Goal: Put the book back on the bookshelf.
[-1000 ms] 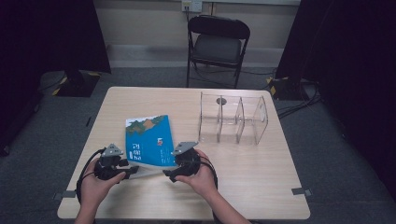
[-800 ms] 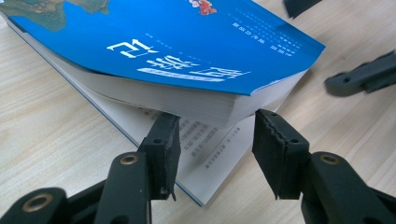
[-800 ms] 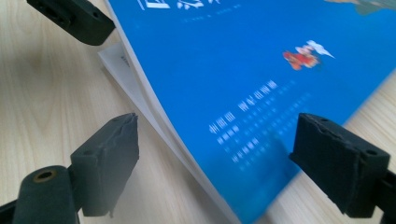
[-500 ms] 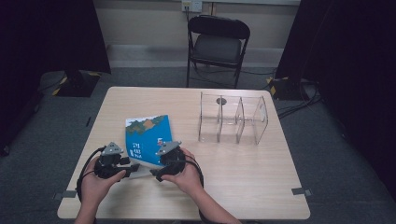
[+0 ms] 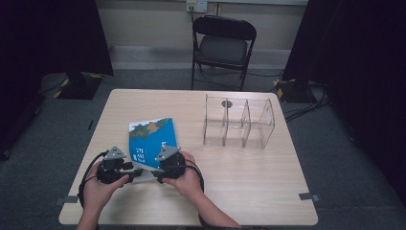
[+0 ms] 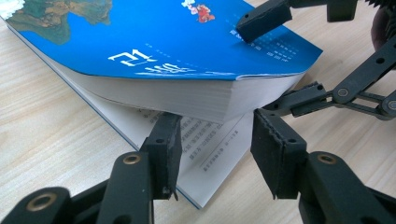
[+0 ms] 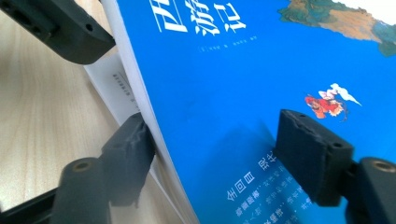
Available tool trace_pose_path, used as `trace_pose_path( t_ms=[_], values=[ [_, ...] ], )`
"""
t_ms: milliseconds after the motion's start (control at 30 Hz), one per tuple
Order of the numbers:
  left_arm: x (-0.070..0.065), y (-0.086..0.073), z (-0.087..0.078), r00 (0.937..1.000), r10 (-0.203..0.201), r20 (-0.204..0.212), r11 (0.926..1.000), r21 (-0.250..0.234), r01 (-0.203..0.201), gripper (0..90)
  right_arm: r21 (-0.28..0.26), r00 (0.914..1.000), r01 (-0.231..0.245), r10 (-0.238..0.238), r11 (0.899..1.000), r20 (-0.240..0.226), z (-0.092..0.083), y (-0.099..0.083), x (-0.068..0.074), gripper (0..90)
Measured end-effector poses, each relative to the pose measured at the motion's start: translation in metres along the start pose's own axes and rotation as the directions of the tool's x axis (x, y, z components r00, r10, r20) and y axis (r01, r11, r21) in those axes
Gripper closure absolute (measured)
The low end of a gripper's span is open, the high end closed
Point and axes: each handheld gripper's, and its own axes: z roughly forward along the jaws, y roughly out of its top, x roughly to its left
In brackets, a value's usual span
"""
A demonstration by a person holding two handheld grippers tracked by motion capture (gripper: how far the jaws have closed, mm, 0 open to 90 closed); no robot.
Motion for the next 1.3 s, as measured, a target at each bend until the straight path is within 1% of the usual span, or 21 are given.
trace_pose_path(
  t_ms=[33,67,167,200,233,267,300,333,367,433,467,500,567,667,867,900,1000,1067,1200,1233,1300],
  values=[
    [0.0,0.0,0.0,1.0,-0.002,0.002,1.0,-0.002,0.002,53.4,-0.006,0.9997,0.022,-0.022,1.0,-0.011,-0.001,0.0,0.001,37.6],
    [0.001,-0.002,0.0,1.0,-0.004,0.0,1.0,-0.009,0.004,53.5,-0.014,0.9993,0.027,-0.027,1.0,-0.026,-0.002,0.001,0.0,44.3],
    [0.001,-0.005,-0.001,0.9998,-0.014,0.017,0.9987,-0.049,0.015,50.0,-0.018,0.9988,0.0,-0.001,1.0,-0.05,-0.005,0.002,-0.002,52.3],
    [0.0,-0.006,-0.002,0.9999,-0.005,0.011,0.9989,-0.046,0.005,46.9,-0.014,0.9986,0.001,-0.002,1.0,-0.053,-0.005,0.003,-0.002,55.7],
    [-0.001,-0.007,-0.003,1.0,-0.004,0.008,0.9987,-0.051,0.004,43.9,-0.013,0.9985,0.013,-0.013,1.0,-0.053,-0.006,0.004,-0.002,59.5],
    [-0.001,-0.007,-0.003,1.0,-0.004,0.008,0.9987,-0.051,0.004,41.0,-0.013,0.9985,0.013,-0.013,1.0,-0.053,-0.006,0.004,-0.002,59.5],
    [-0.001,-0.009,-0.004,0.9999,-0.007,0.012,0.9987,-0.049,0.008,41.0,-0.007,0.9987,0.021,-0.021,1.0,-0.046,-0.008,0.006,0.0,61.6],
    [-0.001,-0.011,-0.004,0.9998,-0.008,0.021,0.9991,-0.041,0.008,37.5,-0.004,0.9988,0.026,-0.026,1.0,-0.041,-0.009,0.007,0.0,64.6],
    [-0.002,-0.015,-0.004,0.9998,0.006,0.021,0.9992,-0.039,-0.006,34.5,-0.003,0.9991,0.023,-0.023,1.0,-0.034,-0.011,0.008,0.0,68.5],
    [-0.002,-0.018,-0.004,0.9994,0.007,0.034,0.9994,-0.035,-0.006,33.7,0.005,0.9991,0.02,-0.02,1.0,-0.037,-0.012,0.009,0.0,69.8],
    [-0.003,-0.021,-0.005,0.9991,-0.003,0.043,0.9994,-0.034,0.005,33.8,0.017,0.999,0.036,-0.035,0.999,-0.029,-0.014,0.012,0.001,71.2],
    [-0.002,-0.024,-0.006,0.9988,0.0,0.049,0.9995,-0.032,0.002,33.5,0.03,0.9992,0.035,-0.034,0.999,-0.023,-0.015,0.013,0.002,72.0],
    [-0.001,-0.029,-0.007,0.9993,0.001,0.038,0.9996,-0.03,0.001,30.8,0.05,0.9996,0.016,-0.014,0.999,-0.025,-0.017,0.017,0.001,73.5],
    [0.001,-0.037,-0.011,0.9995,-0.002,0.033,0.9997,-0.022,0.002,30.1,0.058,0.9997,0.015,-0.014,0.998,-0.02,-0.02,0.019,0.0,74.2],
    [0.0,-0.045,-0.013,0.9978,0.006,0.065,0.9992,-0.041,-0.003,26.8,0.054,0.9997,-0.018,0.018,0.998,-0.015,-0.028,0.027,-0.005,75.2],
    [0.0,-0.046,-0.012,0.9977,0.006,0.068,0.9991,-0.042,-0.003,25.8,0.05,0.9992,-0.035,0.036,0.998,-0.016,-0.03,0.03,-0.006,75.4],
    [-0.002,-0.049,-0.009,0.9978,0.023,0.062,0.9995,-0.024,-0.021,24.8,0.05,0.9989,-0.045,0.046,0.998,-0.011,-0.032,0.033,-0.007,75.6],
    [-0.002,-0.05,-0.008,0.9977,0.028,0.062,0.9995,-0.02,-0.026,24.5,0.051,0.999,-0.044,0.044,0.998,-0.01,-0.033,0.035,-0.008,75.7],
    [-0.003,-0.052,-0.004,0.998,0.029,0.056,0.9996,-0.005,-0.029,23.9,0.056,0.9975,-0.068,0.069,0.996,-0.013,-0.037,0.042,-0.01,75.9],
    [-0.003,-0.052,-0.004,0.9976,0.041,0.056,0.9992,0.0,-0.041,23.7,0.06,0.9978,-0.064,0.065,0.996,-0.014,-0.038,0.043,-0.011,76.0],
    [-0.004,-0.052,-0.002,0.9978,0.035,0.055,0.9994,0.001,-0.036,23.7,0.063,0.9979,-0.063,0.064,0.996,-0.012,-0.039,0.045,-0.011,76.0]
  ],
)
